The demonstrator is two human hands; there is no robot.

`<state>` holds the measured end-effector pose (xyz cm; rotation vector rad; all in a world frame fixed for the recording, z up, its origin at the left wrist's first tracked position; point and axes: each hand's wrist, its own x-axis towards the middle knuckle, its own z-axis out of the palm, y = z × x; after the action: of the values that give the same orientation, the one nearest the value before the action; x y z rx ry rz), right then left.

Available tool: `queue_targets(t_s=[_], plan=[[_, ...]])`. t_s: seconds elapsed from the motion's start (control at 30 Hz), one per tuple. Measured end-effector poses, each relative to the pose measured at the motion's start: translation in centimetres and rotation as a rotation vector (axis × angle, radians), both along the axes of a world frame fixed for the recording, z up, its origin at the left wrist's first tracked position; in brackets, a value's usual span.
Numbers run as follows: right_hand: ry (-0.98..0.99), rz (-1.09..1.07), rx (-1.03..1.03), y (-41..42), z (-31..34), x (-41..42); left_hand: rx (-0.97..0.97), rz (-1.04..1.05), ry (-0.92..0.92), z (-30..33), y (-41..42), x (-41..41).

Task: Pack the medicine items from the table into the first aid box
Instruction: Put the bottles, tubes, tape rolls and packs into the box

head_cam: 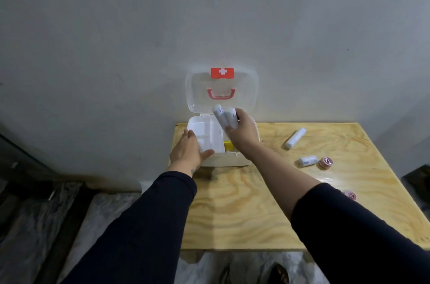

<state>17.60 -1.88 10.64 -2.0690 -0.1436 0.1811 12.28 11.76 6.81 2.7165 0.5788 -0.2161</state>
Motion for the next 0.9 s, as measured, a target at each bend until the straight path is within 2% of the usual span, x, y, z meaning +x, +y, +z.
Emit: queue_targets(t_s=[0.27, 0.9], plan=[[0.128, 0.015, -0.039, 0.8, -3.0, 1.0, -0.022, 0.013, 0.002, -0.3, 0.1, 0.3], [0.053, 0.046, -0.090, 1.1, -4.4, 2.0, -0.019, 0.021, 0.008, -0.3, 0.3, 0.7]])
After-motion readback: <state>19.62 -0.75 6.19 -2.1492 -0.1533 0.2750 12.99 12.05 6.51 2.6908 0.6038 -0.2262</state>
